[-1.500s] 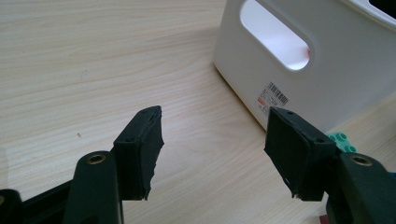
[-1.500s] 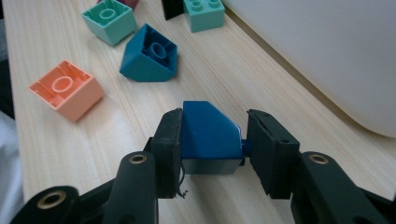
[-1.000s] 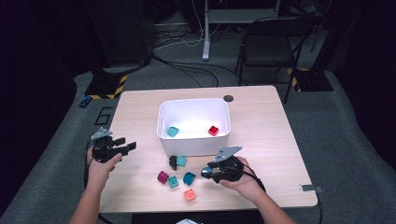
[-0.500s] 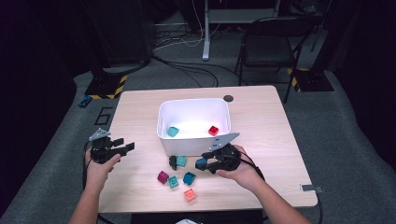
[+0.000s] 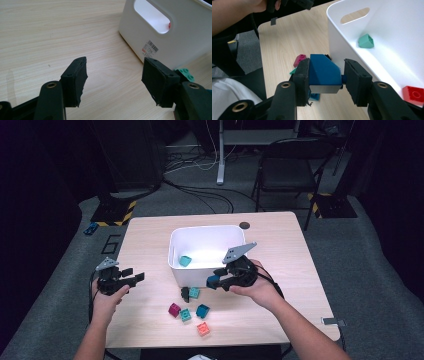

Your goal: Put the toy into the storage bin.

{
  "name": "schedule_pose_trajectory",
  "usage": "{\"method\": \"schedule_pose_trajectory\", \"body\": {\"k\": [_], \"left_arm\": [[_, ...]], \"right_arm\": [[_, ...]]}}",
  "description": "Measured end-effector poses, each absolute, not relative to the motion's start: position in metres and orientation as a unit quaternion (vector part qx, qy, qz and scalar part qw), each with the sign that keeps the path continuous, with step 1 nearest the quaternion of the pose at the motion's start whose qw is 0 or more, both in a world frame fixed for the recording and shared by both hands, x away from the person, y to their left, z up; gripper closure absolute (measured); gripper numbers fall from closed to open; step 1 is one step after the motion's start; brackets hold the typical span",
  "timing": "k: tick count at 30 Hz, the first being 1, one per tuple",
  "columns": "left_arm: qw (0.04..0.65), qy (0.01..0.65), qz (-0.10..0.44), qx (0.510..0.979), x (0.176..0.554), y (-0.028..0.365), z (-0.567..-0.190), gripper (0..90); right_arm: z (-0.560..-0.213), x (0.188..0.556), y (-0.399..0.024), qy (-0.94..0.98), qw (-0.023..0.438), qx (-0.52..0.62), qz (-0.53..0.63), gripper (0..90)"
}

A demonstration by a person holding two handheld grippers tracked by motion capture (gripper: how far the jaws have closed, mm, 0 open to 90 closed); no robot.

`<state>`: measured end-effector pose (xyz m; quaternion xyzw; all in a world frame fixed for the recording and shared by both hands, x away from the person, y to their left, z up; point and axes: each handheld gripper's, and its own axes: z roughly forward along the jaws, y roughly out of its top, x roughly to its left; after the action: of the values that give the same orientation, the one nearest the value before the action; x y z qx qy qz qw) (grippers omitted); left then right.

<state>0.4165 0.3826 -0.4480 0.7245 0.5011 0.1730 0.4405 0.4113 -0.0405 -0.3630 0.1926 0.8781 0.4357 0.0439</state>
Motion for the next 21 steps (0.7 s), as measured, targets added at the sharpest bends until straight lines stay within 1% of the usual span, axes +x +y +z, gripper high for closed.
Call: {"method": "schedule_pose_trajectory", "body": {"k": [13, 21], "left_arm": [[0.438, 0.501, 0.168, 0.727, 0.416, 0.384, -0.447, 36.4], [0.441, 0.503, 0.169, 0.724, 0.416, 0.385, -0.447, 36.4]], "right_arm": [[-0.327, 0.436, -0.033, 0.875, 0.075, 0.188, 0.441, 56.9], [-0.317, 0.455, -0.023, 0.869, 0.082, 0.198, 0.445, 56.9]]}}
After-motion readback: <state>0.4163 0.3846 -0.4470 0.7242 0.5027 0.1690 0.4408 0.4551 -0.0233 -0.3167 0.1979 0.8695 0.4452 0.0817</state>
